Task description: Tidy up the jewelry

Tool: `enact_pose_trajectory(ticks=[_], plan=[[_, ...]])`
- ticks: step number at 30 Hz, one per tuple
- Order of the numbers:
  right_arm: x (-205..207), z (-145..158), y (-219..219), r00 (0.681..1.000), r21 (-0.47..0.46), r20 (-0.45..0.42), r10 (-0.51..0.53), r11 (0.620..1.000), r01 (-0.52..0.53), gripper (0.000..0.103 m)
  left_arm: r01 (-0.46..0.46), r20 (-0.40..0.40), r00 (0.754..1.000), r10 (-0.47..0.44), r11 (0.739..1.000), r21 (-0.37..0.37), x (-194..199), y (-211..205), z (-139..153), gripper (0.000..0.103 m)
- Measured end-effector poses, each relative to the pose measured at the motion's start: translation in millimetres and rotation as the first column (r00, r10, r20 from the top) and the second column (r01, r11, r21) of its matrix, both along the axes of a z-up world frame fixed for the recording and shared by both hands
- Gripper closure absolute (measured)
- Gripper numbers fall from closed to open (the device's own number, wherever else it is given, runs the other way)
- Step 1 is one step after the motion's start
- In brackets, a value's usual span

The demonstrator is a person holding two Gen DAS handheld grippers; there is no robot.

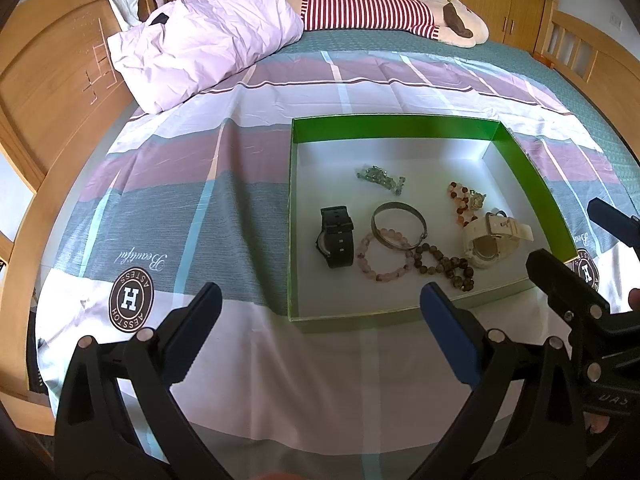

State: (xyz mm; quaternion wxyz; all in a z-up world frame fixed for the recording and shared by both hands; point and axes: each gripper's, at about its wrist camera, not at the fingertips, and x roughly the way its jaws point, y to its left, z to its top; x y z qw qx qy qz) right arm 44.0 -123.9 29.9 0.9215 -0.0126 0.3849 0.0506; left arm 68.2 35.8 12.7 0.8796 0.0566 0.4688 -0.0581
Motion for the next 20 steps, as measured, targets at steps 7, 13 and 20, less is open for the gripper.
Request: enact_pose_trajectory(ticks=[7,13,20], plan=[[-0.1,-0.8,0.4,1.0,0.0,0.0,0.0,1.0,0.0,0.001,0.001,0.0,1.0,-0.001,1.0,0.0,0.1,-0.7,0.2,0.002],[-0.5,-0.7,0.4,1.0,-0.001,0.001,0.002,1.0,-0.002,0.001,0.0,0.0,1.0,0.0,1.0,0.0,0.2,-0.9,0.4,0.002],[-0.4,-0.4,0.7,1.0,0.0,0.0,0.0,1.0,0.0,0.001,0.003,-0.003,1.0,-0.003,1.0,0.001,0.2,-0.6,-1.0,0.002]])
